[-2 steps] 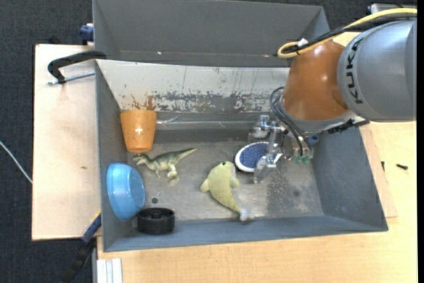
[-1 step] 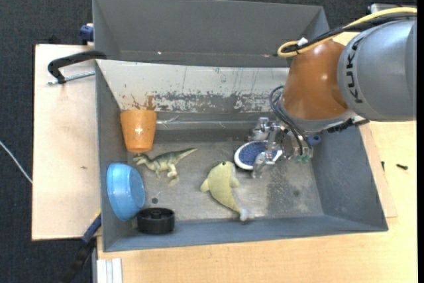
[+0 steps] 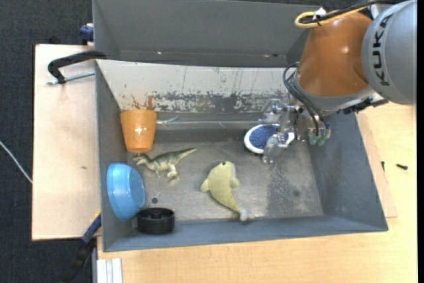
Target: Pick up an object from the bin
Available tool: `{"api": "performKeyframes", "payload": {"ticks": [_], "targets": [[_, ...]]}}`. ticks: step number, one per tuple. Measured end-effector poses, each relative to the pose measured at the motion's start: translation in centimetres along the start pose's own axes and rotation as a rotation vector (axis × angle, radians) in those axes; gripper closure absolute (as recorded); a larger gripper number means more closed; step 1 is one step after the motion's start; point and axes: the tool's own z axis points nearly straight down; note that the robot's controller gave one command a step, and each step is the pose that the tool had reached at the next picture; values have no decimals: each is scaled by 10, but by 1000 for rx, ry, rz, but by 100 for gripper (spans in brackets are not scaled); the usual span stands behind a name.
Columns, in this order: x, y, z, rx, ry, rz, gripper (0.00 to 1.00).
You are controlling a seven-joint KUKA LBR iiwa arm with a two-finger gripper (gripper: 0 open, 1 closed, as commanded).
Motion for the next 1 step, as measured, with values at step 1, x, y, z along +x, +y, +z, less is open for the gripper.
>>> {"api": "performKeyframes", "payload": {"ticks": [1], "targets": [[-2,1,-13,0,5,0,100]]}}
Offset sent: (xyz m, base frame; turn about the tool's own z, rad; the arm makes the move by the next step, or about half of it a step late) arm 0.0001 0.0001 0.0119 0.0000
